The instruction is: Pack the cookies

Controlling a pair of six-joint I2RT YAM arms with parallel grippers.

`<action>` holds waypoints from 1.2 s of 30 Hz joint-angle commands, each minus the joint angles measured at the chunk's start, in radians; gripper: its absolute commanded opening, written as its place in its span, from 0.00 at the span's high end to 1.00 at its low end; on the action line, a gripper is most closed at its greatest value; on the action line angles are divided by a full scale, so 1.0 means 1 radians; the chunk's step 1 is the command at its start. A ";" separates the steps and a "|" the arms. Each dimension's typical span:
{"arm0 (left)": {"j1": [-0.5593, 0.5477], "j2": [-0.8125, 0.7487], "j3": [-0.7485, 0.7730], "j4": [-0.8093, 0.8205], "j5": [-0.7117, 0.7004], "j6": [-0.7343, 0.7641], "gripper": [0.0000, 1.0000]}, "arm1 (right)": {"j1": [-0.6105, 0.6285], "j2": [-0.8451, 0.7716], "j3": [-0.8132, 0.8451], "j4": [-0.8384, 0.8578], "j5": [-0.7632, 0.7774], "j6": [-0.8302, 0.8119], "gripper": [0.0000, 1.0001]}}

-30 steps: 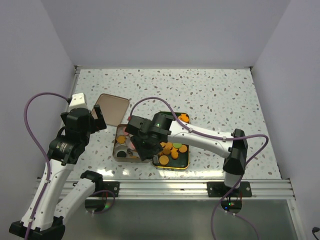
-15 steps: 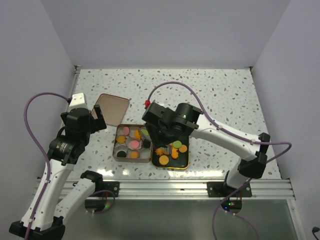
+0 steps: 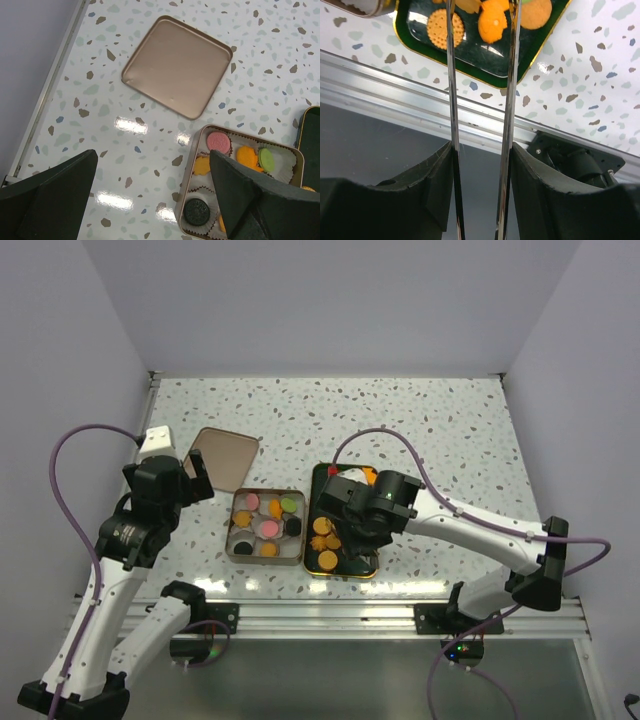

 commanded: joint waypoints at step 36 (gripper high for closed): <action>-0.010 0.000 -0.010 0.055 -0.007 0.020 0.00 | 0.001 0.027 -0.071 0.077 -0.099 -0.011 0.73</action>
